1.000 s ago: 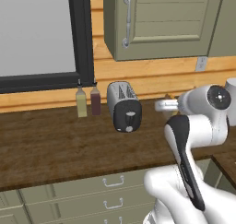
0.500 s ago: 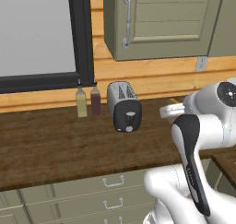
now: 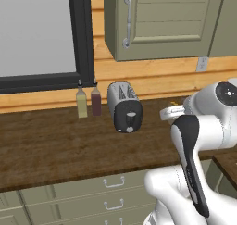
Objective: Start the toaster. Once the lever pops up, take the bread to the plate on the dining counter.
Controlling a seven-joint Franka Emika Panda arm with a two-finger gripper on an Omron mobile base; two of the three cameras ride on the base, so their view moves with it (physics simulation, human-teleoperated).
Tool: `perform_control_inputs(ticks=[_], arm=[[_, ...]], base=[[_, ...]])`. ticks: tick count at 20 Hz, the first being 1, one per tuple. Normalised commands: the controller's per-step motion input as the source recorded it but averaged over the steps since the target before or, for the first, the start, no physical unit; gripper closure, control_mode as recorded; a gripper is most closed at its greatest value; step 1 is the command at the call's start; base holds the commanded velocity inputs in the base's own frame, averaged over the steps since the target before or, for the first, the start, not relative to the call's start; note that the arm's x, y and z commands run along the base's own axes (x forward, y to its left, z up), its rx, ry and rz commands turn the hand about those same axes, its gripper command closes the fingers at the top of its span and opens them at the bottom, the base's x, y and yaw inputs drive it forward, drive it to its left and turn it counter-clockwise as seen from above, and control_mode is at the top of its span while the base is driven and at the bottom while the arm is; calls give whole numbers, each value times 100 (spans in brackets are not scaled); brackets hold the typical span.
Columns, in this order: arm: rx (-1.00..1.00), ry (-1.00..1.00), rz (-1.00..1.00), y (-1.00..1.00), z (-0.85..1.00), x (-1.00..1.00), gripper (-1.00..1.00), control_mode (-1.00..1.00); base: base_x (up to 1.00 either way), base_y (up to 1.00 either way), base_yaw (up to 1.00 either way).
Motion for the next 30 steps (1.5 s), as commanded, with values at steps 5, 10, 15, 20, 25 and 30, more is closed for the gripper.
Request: perform_control_inputs(ticks=[5,10,15,20,25,30], arm=[[0,-1,0,0,0,0,100,-100],[0,0,0,5,-1,-12,100,-100],[0,0,0,0,0,0,100,100],[0,0,0,0,0,0,100,100],[0,0,0,0,0,0,100,100],[0,0,0,0,0,0,100,100]], base=[[0,0,0],[0,0,0],[-47,48,2],[-58,65,10],[-61,67,27],[-16,65,69]])
